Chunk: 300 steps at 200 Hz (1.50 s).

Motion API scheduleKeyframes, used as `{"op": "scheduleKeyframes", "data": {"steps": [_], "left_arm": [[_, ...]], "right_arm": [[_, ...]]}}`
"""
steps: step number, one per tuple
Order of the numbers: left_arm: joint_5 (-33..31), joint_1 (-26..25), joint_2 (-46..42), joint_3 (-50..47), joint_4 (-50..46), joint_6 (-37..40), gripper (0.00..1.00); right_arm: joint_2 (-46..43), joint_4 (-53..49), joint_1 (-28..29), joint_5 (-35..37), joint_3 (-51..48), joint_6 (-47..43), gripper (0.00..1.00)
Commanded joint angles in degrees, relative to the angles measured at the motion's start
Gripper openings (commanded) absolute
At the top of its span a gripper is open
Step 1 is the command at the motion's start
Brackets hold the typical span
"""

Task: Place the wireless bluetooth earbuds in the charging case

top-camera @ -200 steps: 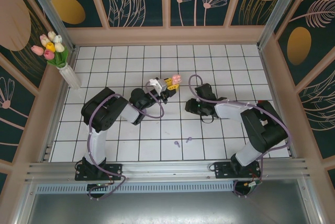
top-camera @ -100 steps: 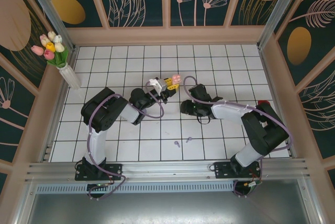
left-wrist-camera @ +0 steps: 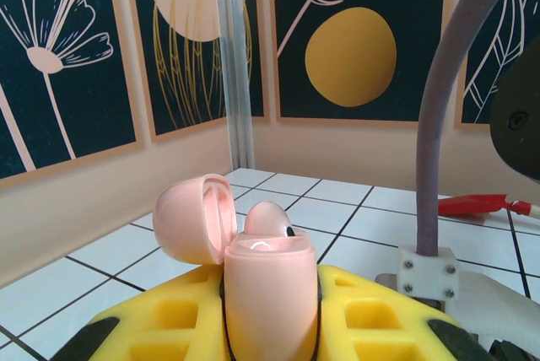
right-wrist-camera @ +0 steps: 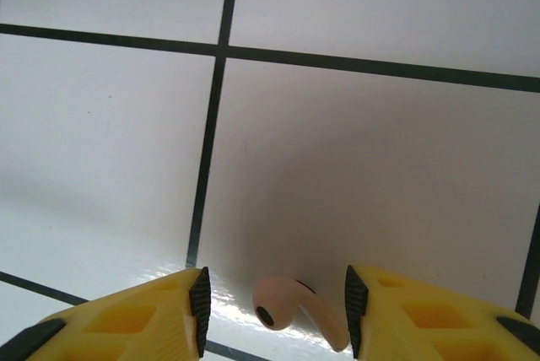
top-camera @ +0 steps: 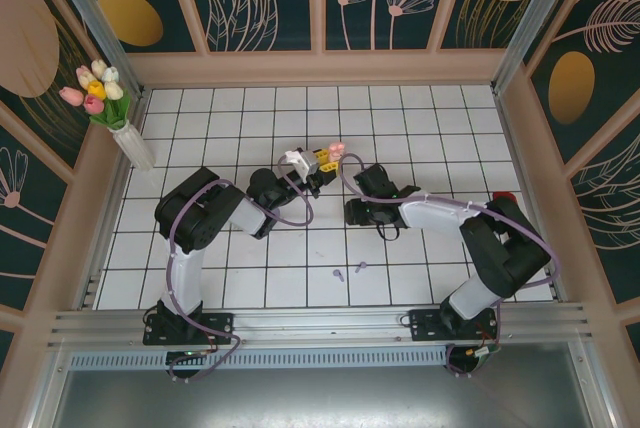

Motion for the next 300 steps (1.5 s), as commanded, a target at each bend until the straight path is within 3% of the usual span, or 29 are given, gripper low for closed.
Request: {"op": "scheduleKeyframes", "data": {"steps": [1, 101, 155, 230, 300], "left_arm": [[-0.34, 0.14, -1.24, 0.75, 13.06, 0.22, 0.0], [-0.35, 0.12, -1.06, 0.79, 13.15, 0.24, 0.0], [-0.09, 0.13, -1.06, 0.79, 13.36, 0.22, 0.0], [0.19, 0.13, -0.95, 1.12, 13.39, 0.04, 0.0], [0.35, 0.08, -0.63, 1.47, 13.37, -0.33, 0.0]], "right_arm": [[1.89, -1.36, 0.58, 3.06, 0.93, -1.04, 0.45], [2.26, -1.45, 0.21, 5.4, 0.23, 0.54, 0.26], [-0.72, -0.87, -4.2, 4.48, -2.01, 4.99, 0.16], [-4.14, -0.04, -6.18, -0.04, -3.23, 5.64, 0.27], [-3.92, -2.12, -4.92, 2.5, -3.45, 5.82, 0.3]]}}
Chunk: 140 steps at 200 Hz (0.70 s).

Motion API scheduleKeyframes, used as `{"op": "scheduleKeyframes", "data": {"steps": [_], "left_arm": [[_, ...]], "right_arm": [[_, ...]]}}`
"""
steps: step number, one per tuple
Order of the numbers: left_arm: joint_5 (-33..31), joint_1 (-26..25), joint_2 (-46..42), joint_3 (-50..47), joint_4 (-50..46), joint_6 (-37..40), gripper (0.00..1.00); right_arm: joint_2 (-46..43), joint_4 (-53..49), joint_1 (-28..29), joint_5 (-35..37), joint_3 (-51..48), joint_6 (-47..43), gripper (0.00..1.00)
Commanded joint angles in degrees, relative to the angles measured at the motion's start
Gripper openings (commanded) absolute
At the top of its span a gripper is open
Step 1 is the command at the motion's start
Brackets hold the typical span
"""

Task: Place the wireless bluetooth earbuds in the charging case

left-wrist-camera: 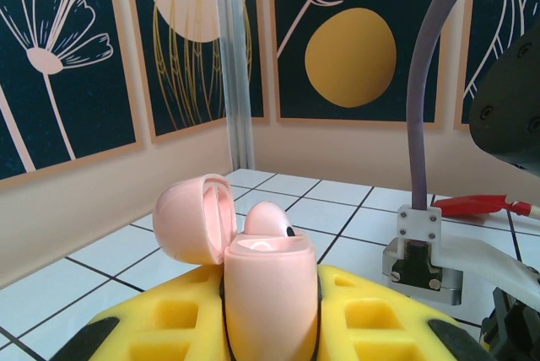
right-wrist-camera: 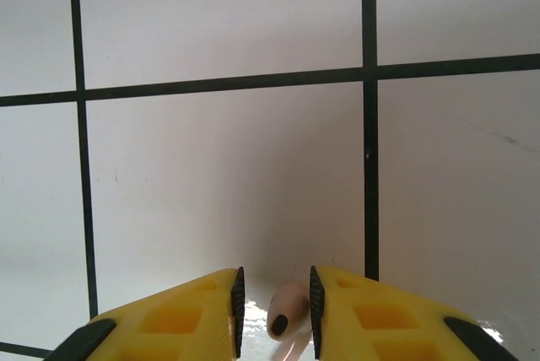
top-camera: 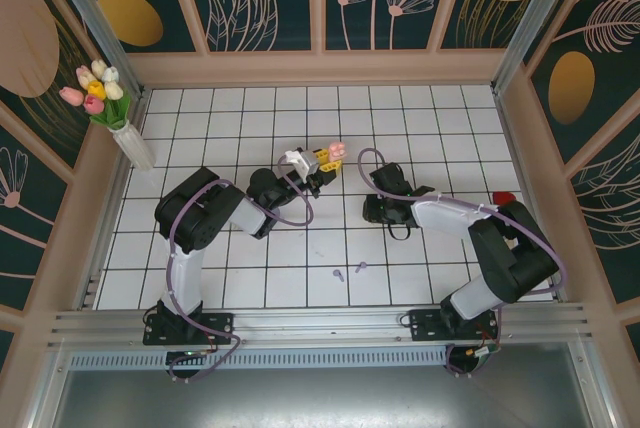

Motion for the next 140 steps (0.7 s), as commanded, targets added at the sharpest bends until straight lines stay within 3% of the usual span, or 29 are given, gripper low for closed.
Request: {"op": "scheduleKeyframes", "data": {"steps": [1, 95, 140], "left_arm": [[0.31, 0.12, -0.6, 1.41, 13.39, -0.34, 0.0], [0.28, 0.12, -0.39, 1.46, 13.34, -0.42, 0.0], [0.36, 0.12, -0.27, 1.74, 13.41, -0.47, 0.0]], "right_arm": [[-0.88, -1.9, 0.94, 1.85, -0.25, 0.6, 0.3], [1.76, -3.66, 2.87, 5.72, 0.26, 0.68, 0.32], [3.08, -3.34, 3.52, 6.27, 0.39, 0.84, 0.28]]}}
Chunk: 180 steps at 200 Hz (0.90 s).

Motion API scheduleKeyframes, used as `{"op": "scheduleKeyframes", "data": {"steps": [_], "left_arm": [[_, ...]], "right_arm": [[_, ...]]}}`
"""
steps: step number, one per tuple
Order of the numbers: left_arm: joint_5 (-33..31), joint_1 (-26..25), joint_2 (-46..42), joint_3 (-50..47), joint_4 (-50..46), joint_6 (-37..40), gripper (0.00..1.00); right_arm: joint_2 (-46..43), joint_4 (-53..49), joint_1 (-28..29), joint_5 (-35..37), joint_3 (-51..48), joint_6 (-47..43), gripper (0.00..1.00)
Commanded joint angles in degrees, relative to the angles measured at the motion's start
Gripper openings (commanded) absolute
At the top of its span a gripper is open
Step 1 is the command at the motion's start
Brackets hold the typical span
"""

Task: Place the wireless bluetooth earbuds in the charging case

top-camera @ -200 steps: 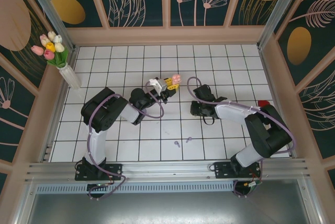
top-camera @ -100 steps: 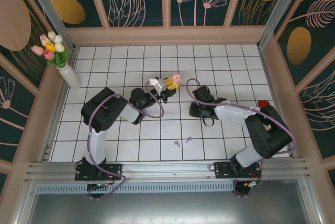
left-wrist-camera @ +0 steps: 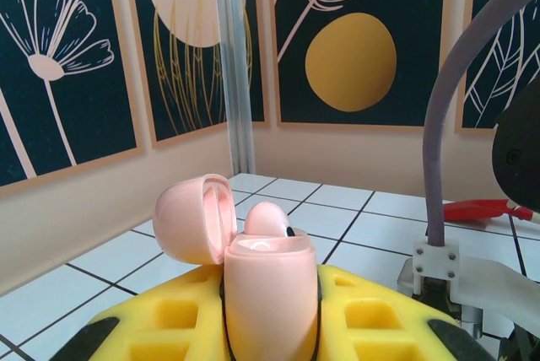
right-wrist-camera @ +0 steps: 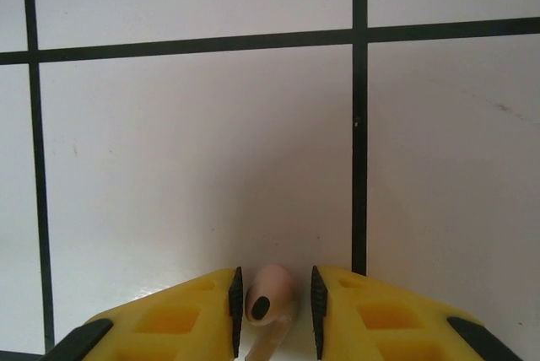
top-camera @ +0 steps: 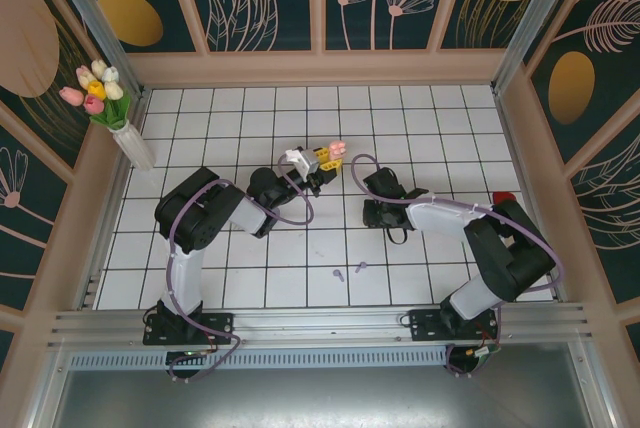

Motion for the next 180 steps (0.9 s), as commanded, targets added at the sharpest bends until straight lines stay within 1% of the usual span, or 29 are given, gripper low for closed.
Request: {"op": "scheduleKeyframes", "data": {"steps": [1, 38, 77, 137, 154, 180], "left_arm": [[0.39, 0.09, -0.28, 1.15, 13.41, -0.44, 0.0], [0.49, 0.07, -0.24, 1.12, 13.34, -0.67, 0.0], [0.57, 0.14, -0.41, 1.14, 13.29, -0.68, 0.0], [0.64, 0.08, -0.55, 1.25, 12.98, -0.55, 0.0], [0.67, 0.09, -0.62, 1.37, 13.03, -0.68, 0.0], [0.73, 0.15, -0.47, 1.51, 12.9, -0.63, 0.0]], "right_arm": [[1.94, -1.5, 0.59, 1.27, 0.43, 0.79, 0.28], [2.41, -1.04, 0.68, 1.44, 0.81, 0.8, 0.24], [2.52, -1.13, 0.62, 1.38, 1.61, 0.93, 0.27], [1.2, -1.2, 0.6, -1.17, 2.23, 1.54, 0.25], [1.2, -1.3, 0.59, -1.18, 2.23, 1.74, 0.28], [1.44, -0.96, 0.64, -1.71, 2.27, 2.41, 0.28]]}}
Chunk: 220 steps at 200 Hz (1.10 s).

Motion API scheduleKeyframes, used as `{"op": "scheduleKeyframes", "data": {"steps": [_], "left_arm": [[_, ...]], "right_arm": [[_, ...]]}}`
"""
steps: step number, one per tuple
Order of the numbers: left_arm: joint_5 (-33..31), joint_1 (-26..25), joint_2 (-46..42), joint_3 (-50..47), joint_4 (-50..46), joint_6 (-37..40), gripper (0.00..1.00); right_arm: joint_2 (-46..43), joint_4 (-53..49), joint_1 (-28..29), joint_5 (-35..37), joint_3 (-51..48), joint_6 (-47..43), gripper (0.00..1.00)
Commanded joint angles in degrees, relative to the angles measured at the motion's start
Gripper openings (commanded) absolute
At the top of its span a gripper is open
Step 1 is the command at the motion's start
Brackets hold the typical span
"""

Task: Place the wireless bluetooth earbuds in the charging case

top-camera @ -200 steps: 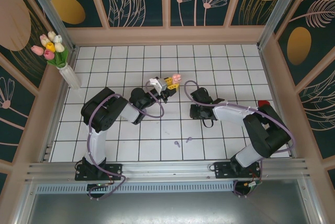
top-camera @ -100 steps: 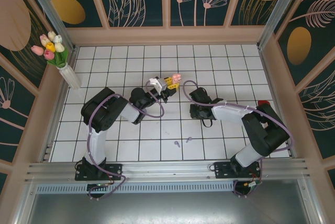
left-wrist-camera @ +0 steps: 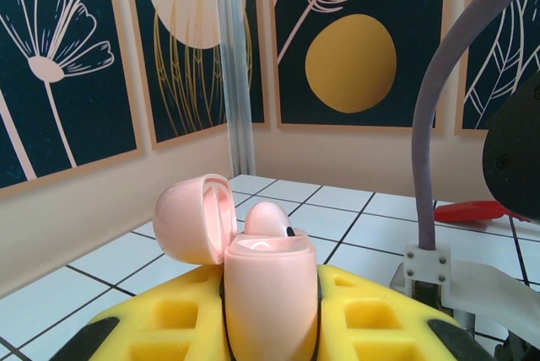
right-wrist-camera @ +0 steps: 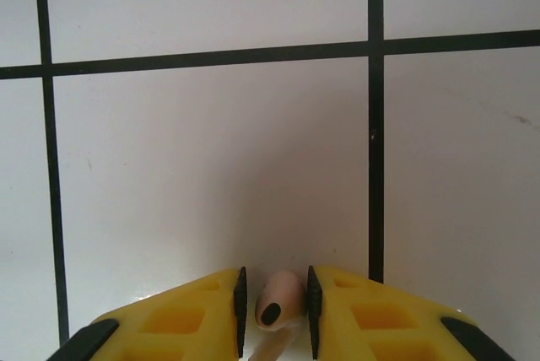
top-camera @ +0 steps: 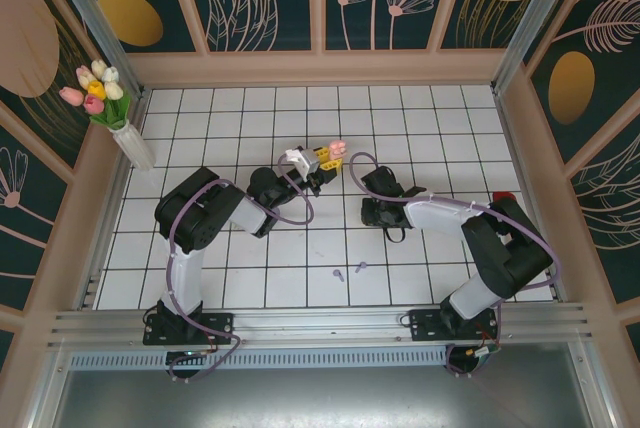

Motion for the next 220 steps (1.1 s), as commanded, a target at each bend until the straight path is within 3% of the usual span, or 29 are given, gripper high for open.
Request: {"op": "scheduleKeyframes", "data": {"steps": [1, 220], "left_arm": [[0.72, 0.15, -0.45, 1.3, 12.89, -0.65, 0.0], [0.82, 0.15, -0.32, 0.98, 13.38, -0.86, 0.0]], "right_arm": [[0.51, -1.0, 0.4, -1.21, 1.16, 1.37, 0.28], [4.39, -2.37, 1.84, 1.21, 1.38, 6.49, 0.24]]}}
